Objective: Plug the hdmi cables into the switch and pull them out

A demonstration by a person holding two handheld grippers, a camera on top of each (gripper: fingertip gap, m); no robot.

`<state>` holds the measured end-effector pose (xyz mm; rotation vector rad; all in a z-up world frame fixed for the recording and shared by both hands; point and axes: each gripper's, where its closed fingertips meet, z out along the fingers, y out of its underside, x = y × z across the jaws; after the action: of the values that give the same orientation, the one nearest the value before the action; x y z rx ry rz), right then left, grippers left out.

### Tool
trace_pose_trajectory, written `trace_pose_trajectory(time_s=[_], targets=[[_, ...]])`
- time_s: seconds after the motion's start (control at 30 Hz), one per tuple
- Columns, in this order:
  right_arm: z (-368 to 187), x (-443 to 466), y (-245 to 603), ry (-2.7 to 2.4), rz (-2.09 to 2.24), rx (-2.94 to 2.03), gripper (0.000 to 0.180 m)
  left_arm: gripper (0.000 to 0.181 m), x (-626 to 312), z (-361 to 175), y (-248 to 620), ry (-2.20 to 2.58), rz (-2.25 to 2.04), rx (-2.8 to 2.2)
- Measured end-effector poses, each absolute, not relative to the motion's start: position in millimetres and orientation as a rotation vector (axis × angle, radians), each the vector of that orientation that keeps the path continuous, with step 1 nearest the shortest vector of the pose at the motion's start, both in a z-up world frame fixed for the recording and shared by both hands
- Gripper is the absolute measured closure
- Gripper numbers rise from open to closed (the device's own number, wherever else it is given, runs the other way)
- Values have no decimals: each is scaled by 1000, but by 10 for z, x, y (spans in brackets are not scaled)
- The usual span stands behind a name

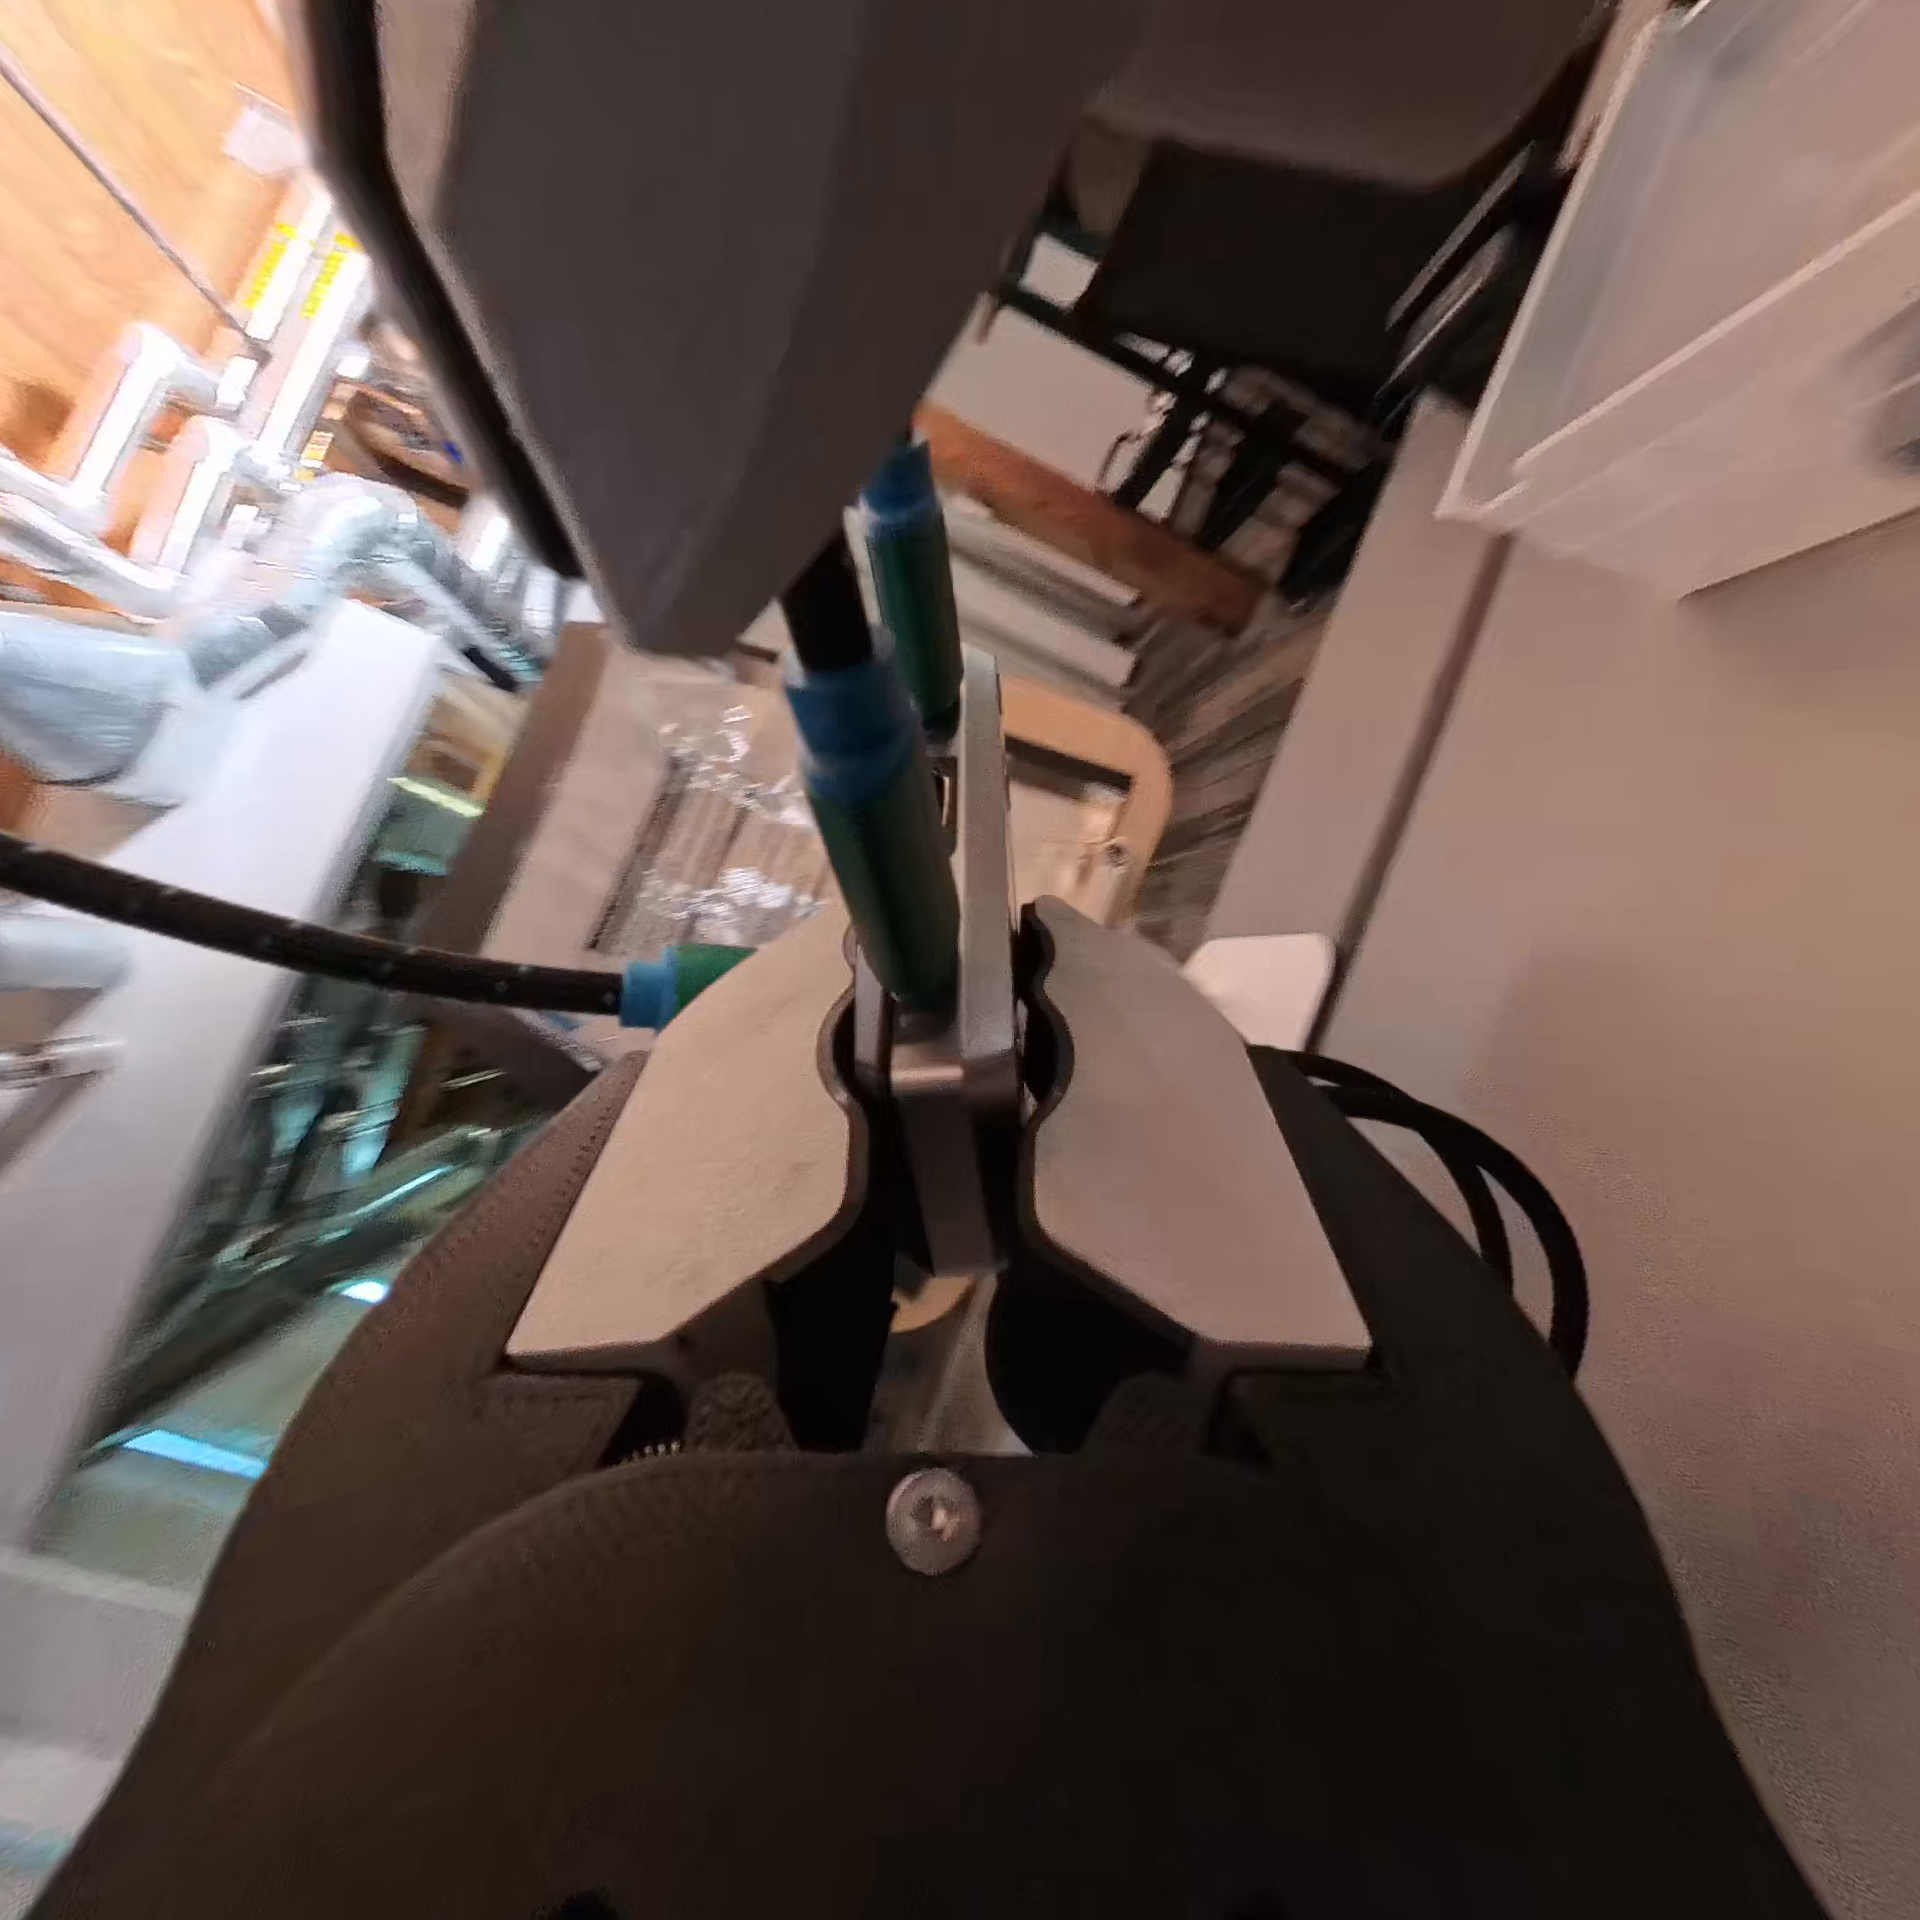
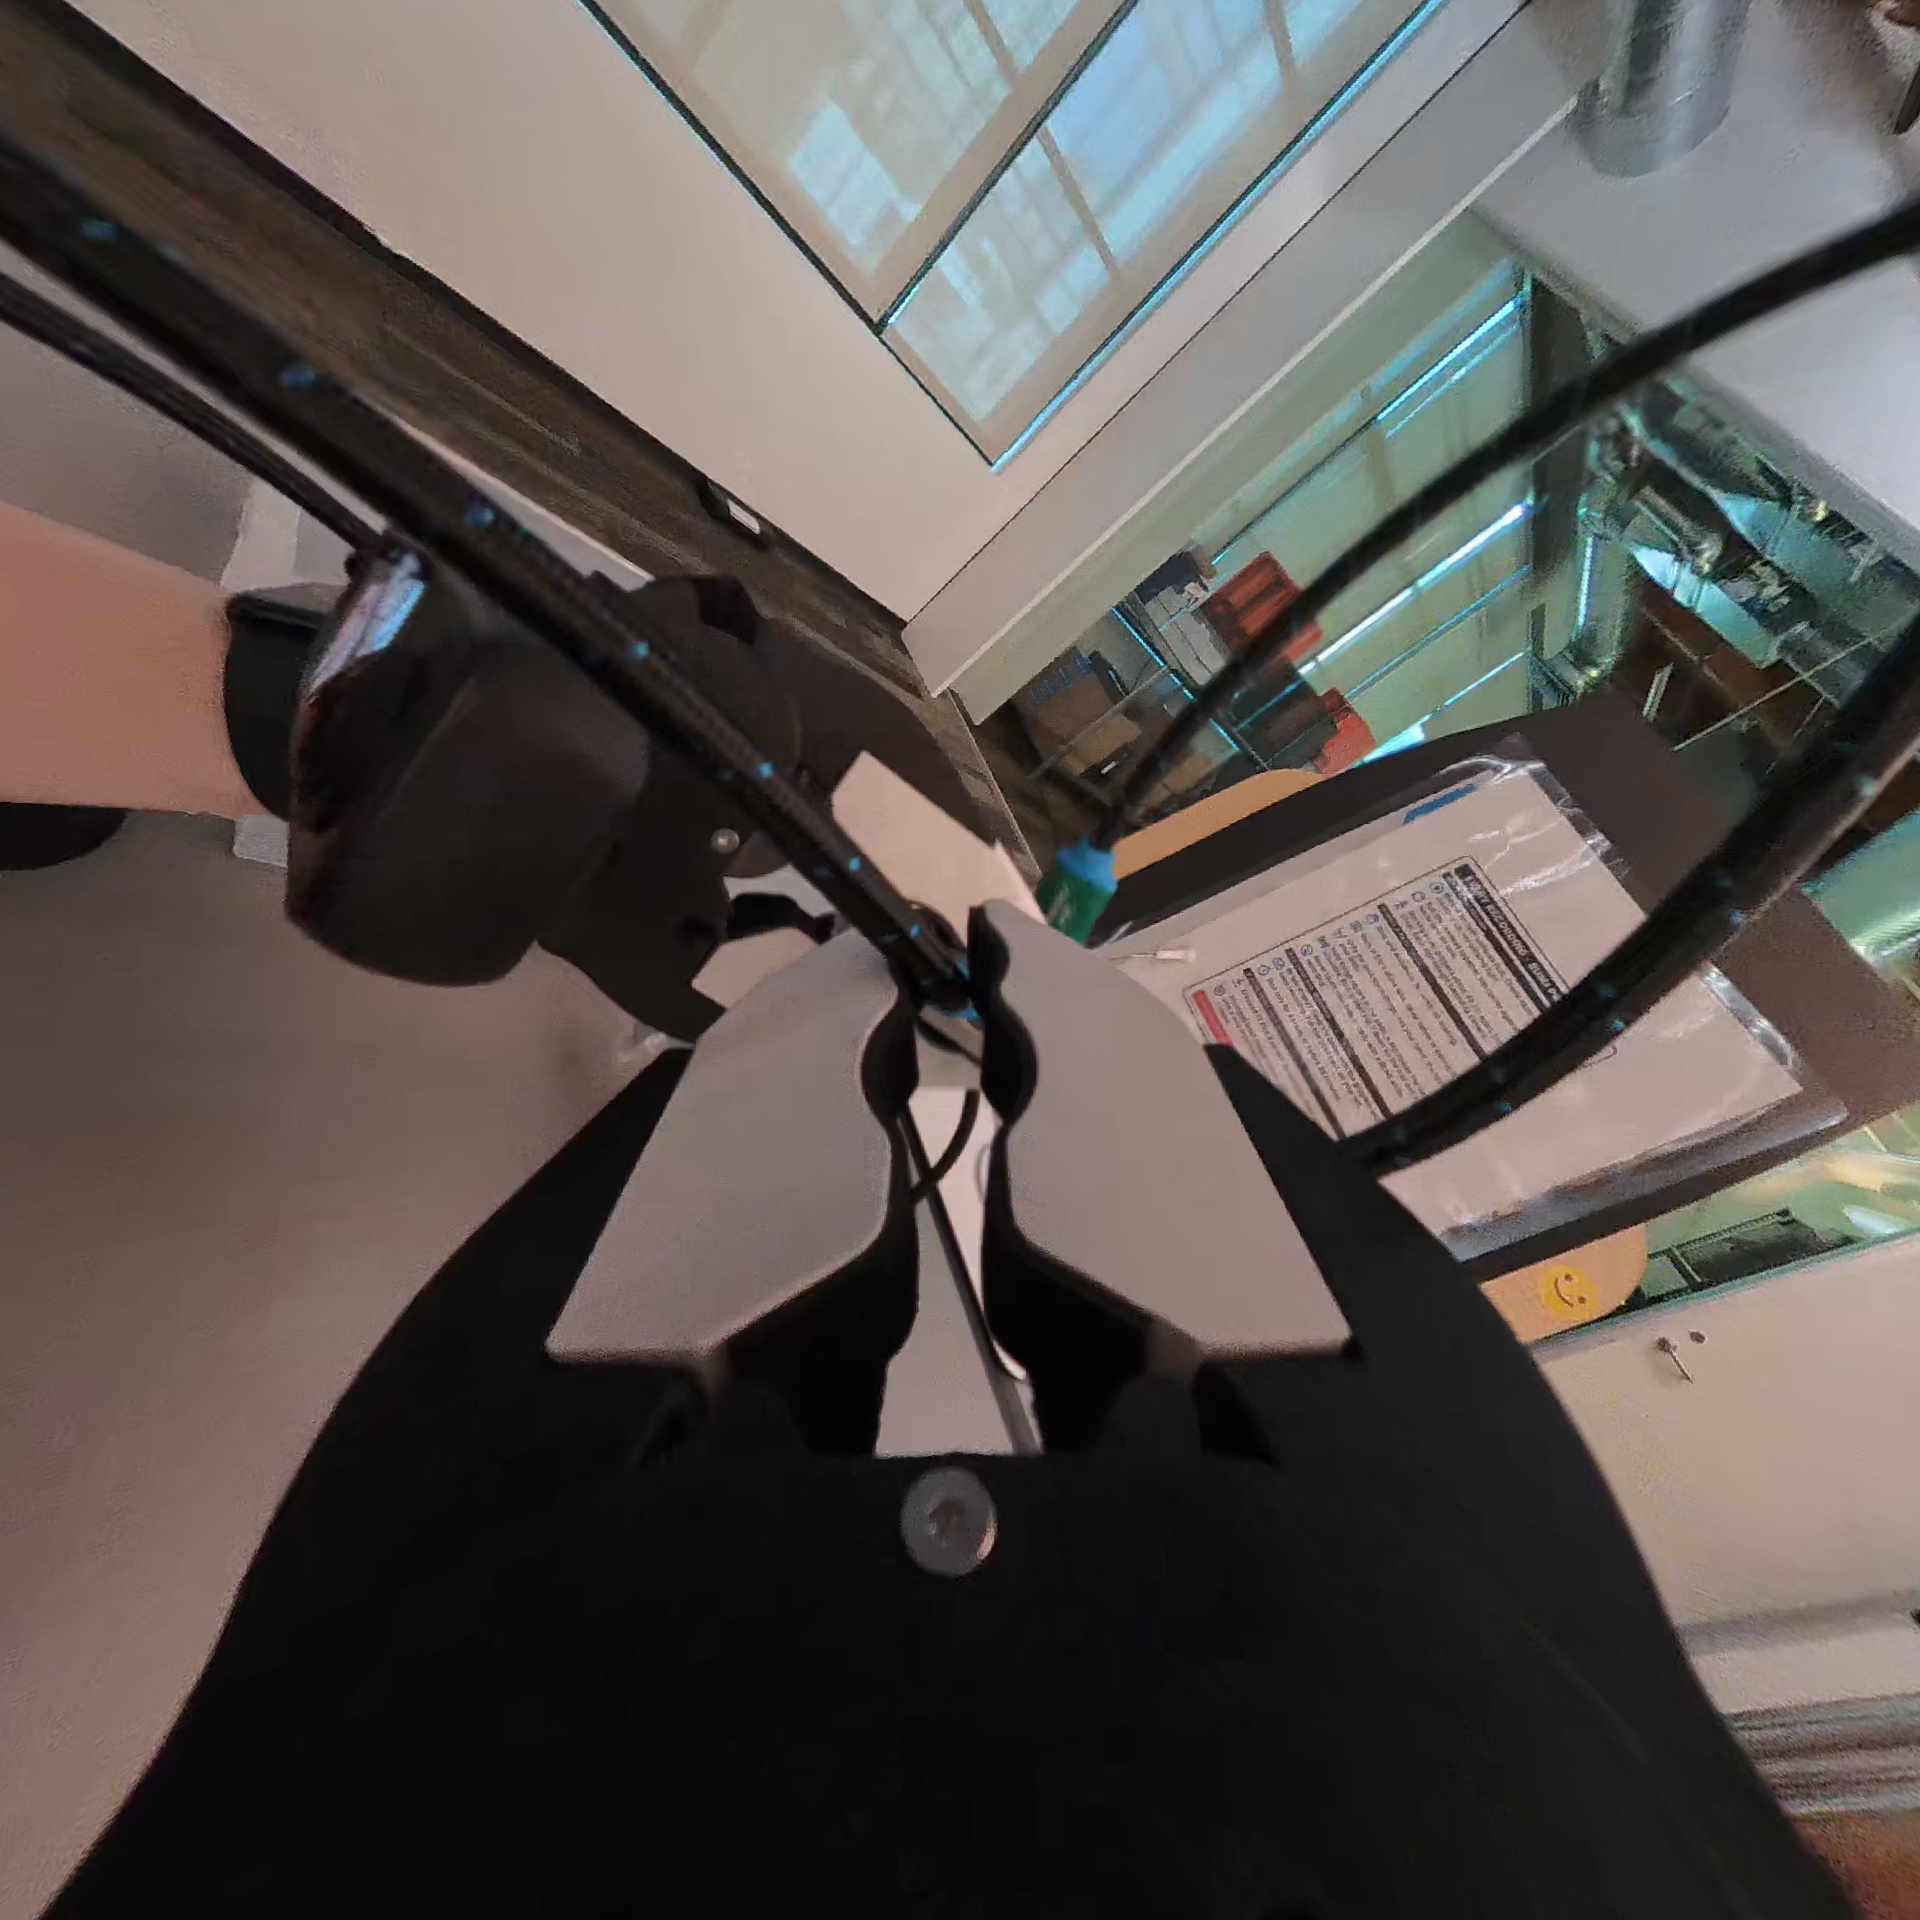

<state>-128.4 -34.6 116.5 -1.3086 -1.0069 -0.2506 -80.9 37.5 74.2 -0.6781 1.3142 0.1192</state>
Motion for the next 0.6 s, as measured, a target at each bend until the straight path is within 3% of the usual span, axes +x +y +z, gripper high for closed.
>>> trace_pose_trajectory(time_s=[0.37, 0.6], targets=[[1181, -1191, -316, -896, 100, -1204, 172, 159, -984, 911, 501, 1262, 379, -572], [960, -1058, -84, -725, 345, -1360, 151, 159, -1001, 751, 705, 1360, 488, -641]])
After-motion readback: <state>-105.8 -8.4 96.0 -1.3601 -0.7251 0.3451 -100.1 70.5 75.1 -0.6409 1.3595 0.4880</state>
